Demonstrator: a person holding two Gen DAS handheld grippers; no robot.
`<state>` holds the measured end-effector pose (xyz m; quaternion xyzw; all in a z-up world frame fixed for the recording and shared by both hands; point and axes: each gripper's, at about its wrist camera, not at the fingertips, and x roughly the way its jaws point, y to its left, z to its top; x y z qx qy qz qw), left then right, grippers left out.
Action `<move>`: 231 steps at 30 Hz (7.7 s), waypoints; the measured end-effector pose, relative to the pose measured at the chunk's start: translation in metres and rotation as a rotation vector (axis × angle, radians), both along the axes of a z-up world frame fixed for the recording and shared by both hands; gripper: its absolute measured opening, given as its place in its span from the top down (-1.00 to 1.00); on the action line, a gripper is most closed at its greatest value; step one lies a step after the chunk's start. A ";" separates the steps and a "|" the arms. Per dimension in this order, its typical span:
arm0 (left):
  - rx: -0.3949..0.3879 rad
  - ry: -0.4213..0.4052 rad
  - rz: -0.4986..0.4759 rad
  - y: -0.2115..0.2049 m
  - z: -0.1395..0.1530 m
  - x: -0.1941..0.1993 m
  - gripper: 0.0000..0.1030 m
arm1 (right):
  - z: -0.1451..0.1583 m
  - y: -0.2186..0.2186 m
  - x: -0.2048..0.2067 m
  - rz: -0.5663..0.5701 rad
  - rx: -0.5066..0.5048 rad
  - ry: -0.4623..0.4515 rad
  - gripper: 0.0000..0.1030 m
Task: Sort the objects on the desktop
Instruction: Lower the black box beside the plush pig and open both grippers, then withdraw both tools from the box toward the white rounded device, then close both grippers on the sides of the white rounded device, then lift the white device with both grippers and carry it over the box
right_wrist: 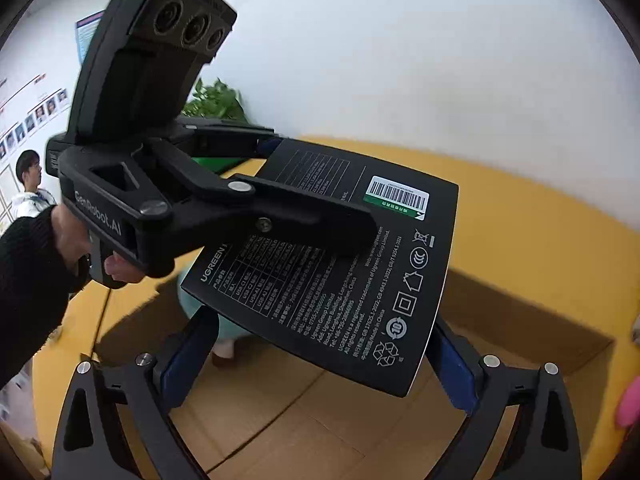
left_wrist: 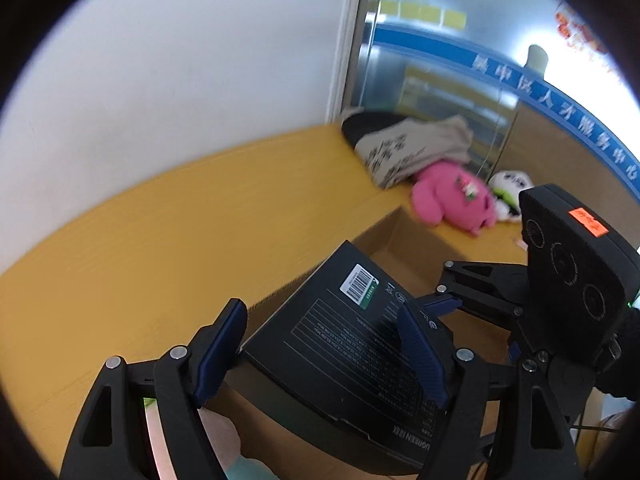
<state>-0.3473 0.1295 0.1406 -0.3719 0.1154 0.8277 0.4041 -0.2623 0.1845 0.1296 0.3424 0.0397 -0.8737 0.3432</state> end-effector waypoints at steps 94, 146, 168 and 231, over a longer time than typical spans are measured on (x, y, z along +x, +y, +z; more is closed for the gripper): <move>0.215 0.125 0.528 -0.069 -0.017 0.411 0.02 | -0.002 0.080 0.338 -0.382 0.055 0.010 -1.00; 0.263 -0.336 0.395 -0.019 -0.144 0.406 0.13 | -0.119 0.035 0.404 -0.263 0.067 -0.166 -0.38; 0.352 -0.222 0.371 -0.036 -0.076 0.390 0.41 | -0.071 0.025 0.390 -0.262 0.027 -0.077 -0.37; 0.118 -0.100 0.193 0.087 0.001 0.006 0.44 | -0.003 0.097 -0.021 -0.413 0.006 -0.112 -0.37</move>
